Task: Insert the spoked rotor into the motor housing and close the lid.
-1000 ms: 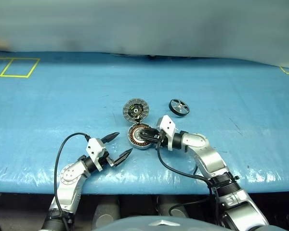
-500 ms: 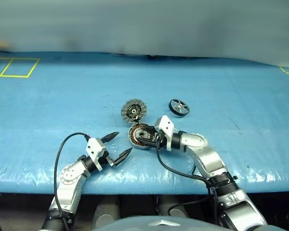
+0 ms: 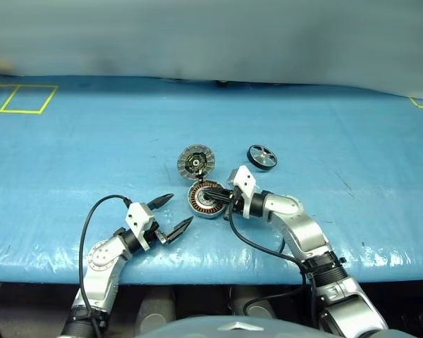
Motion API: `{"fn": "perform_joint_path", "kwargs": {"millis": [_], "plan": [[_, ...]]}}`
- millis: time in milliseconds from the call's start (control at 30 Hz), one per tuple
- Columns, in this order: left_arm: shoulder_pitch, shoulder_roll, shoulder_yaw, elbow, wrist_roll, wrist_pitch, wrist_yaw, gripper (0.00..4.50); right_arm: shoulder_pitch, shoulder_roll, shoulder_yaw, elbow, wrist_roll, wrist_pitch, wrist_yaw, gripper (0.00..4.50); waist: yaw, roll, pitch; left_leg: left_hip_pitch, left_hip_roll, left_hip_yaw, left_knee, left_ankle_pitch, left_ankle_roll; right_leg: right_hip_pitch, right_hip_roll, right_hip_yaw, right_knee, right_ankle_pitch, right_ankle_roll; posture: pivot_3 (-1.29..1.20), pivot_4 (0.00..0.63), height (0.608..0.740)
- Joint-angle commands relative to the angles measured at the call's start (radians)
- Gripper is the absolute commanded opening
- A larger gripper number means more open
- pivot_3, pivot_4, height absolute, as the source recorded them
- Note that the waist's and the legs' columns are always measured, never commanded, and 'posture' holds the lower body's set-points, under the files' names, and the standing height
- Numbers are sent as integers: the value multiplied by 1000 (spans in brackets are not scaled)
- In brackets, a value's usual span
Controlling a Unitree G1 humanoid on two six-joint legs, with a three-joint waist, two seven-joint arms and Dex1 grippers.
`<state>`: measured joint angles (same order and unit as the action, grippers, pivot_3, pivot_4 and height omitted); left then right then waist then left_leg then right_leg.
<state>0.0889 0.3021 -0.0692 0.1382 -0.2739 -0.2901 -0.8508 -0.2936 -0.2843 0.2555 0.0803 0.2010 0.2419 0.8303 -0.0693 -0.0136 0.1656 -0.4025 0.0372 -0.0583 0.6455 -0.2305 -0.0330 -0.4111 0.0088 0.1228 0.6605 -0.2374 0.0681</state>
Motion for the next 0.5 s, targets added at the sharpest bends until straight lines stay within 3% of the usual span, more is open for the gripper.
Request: {"fn": "perform_joint_path", "kwargs": {"millis": [33, 500], "plan": [[-5, 1, -4, -7, 7, -19, 3, 4500, -20, 2, 1, -4, -19, -15, -12, 29, 0, 0, 0, 0, 0, 0, 0, 0, 0, 0, 0, 0, 0, 0, 0, 0, 150, 740], [0, -1, -6, -8, 7, -18, 9, 4500, -5, -65, 87, -54, -122, 8, 5, 29, 2, 0, 0, 0, 0, 0, 0, 0, 0, 0, 0, 0, 0, 0, 0, 0, 150, 740]]}}
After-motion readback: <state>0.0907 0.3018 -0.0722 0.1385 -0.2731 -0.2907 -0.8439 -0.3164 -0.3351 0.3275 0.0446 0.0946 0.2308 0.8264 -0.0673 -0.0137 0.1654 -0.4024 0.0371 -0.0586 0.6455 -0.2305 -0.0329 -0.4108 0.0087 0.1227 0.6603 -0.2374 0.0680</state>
